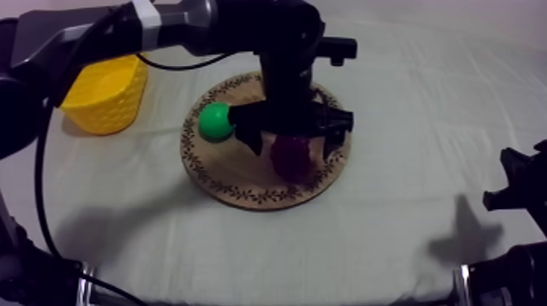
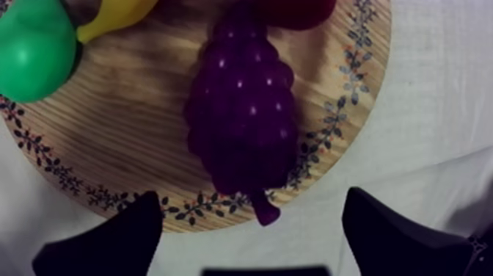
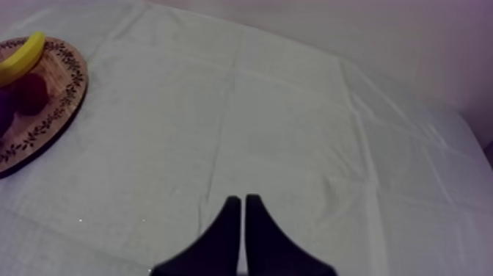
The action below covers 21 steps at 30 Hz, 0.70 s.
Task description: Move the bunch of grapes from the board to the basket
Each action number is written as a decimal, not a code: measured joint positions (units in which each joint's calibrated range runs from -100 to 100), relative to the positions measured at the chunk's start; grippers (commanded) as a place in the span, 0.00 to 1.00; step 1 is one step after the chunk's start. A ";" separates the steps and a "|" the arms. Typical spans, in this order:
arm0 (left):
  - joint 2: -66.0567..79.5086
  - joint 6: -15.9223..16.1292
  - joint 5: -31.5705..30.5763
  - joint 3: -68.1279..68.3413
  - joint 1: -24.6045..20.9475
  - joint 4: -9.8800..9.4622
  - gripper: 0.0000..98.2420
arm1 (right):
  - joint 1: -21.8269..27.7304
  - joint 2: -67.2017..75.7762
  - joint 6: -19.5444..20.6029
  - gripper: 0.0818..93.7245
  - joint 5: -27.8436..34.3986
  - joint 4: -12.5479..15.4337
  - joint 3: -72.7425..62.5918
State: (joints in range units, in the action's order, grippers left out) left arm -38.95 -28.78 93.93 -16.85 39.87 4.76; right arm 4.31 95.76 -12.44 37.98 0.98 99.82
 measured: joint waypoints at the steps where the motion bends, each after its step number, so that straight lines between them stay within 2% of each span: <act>1: -0.58 0.03 0.18 -0.40 0.00 0.01 0.96 | 0.00 0.00 0.00 0.00 0.00 0.00 0.00; 21: -9.84 0.81 1.78 -6.59 -1.47 1.28 0.95 | 0.00 0.00 0.00 0.00 0.00 0.00 0.00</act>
State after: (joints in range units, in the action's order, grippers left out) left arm -48.80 -27.96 95.72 -23.44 38.40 6.04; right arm 4.31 95.76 -12.44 37.98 0.98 99.82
